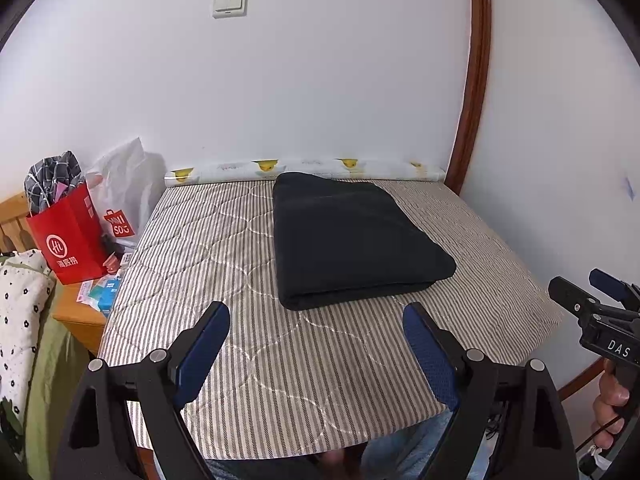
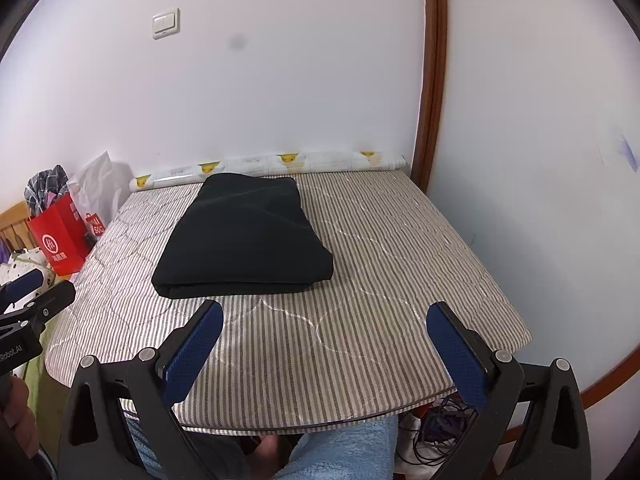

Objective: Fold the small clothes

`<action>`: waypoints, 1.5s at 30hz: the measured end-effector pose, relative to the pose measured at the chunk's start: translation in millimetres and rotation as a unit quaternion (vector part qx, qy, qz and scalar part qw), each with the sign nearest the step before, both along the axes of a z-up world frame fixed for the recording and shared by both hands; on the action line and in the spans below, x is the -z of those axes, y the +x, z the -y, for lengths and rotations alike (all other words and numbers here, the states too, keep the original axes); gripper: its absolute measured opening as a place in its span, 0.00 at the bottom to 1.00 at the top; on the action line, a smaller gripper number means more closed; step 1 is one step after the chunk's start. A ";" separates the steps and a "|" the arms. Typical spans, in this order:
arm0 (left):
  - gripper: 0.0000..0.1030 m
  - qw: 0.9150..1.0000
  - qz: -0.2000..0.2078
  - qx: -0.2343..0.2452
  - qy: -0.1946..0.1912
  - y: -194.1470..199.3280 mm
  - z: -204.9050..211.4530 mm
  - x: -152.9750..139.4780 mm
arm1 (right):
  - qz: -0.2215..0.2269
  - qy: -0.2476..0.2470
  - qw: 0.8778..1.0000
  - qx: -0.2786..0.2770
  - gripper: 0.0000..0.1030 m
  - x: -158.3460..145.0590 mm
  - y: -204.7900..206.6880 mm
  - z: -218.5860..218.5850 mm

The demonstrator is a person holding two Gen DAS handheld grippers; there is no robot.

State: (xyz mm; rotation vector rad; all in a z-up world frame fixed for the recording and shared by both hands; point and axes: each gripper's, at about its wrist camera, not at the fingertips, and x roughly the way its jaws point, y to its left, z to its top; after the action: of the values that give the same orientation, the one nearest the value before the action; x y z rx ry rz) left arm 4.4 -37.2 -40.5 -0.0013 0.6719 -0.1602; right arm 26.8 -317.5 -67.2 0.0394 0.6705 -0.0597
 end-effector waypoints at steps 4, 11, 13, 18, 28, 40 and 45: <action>0.85 1.000 -0.001 -0.002 0.001 0.1 -1.4 -0.3 | 0.000 -0.002 1.000 -0.001 0.98 -0.2 0.5 -0.4; 0.85 1.000 0.001 -0.003 0.001 -0.6 -3.0 -1.9 | 0.001 -0.002 1.000 0.000 0.98 -1.2 0.6 -0.5; 0.85 1.000 0.001 -0.005 0.001 -0.4 -3.5 -1.8 | 0.000 -0.003 1.000 0.000 0.98 -0.6 1.3 -0.5; 0.85 1.000 0.001 -0.004 0.001 -0.6 -3.6 -1.9 | 0.000 -0.004 1.000 0.001 0.98 -1.1 0.7 -1.2; 0.85 1.000 0.001 -0.012 -0.002 -1.4 -8.3 -4.4 | 0.002 -0.008 1.000 -0.004 0.98 -3.0 1.6 -5.0; 0.85 1.000 -0.002 -0.014 -0.004 -0.5 -11.7 -1.5 | 0.003 -0.010 1.000 -0.005 0.98 -3.4 1.3 -4.1; 0.85 1.000 -0.004 -0.016 0.000 2.9 -12.1 -0.5 | 0.008 -0.007 1.000 -0.009 0.98 -3.2 2.6 -2.5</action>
State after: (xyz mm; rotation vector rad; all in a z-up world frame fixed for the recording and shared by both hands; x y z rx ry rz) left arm 7.3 -25.2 -40.0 -0.0135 0.6794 -0.1296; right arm 29.5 -315.0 -64.0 0.0207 0.6541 -0.0471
